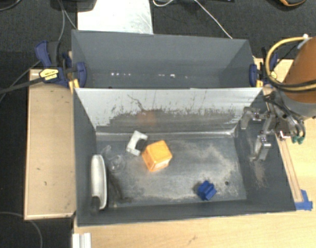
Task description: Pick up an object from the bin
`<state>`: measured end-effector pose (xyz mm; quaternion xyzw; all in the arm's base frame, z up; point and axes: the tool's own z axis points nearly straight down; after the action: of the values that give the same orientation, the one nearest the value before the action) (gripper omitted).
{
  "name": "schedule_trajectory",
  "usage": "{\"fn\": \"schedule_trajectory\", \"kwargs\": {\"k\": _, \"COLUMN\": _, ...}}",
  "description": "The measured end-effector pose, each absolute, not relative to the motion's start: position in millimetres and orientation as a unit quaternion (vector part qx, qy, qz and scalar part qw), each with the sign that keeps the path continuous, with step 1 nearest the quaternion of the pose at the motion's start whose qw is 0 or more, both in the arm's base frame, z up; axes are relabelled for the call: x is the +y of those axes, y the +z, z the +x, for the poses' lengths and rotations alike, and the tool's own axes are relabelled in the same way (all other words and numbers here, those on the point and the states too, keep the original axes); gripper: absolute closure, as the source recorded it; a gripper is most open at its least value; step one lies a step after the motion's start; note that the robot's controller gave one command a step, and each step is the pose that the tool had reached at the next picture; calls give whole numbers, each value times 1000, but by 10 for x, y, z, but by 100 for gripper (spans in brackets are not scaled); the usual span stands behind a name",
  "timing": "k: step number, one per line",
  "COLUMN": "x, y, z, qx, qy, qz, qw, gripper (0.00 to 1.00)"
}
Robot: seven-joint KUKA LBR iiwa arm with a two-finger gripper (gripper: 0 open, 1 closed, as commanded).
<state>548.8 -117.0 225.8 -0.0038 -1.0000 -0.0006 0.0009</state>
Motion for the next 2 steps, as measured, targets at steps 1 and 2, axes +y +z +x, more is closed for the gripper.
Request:
{"fn": "schedule_trajectory", "kwargs": {"k": 1, "x": -964, "y": 1711, "z": 5567, "qx": -1000, "qy": 0, "qz": -7, "qw": -4, "gripper": 0}}
{"fn": "schedule_trajectory", "kwargs": {"k": 2, "x": -276, "y": 720, "z": 5494, "qx": -995, "qy": -1, "qz": 103, "qw": -1, "gripper": 0}}
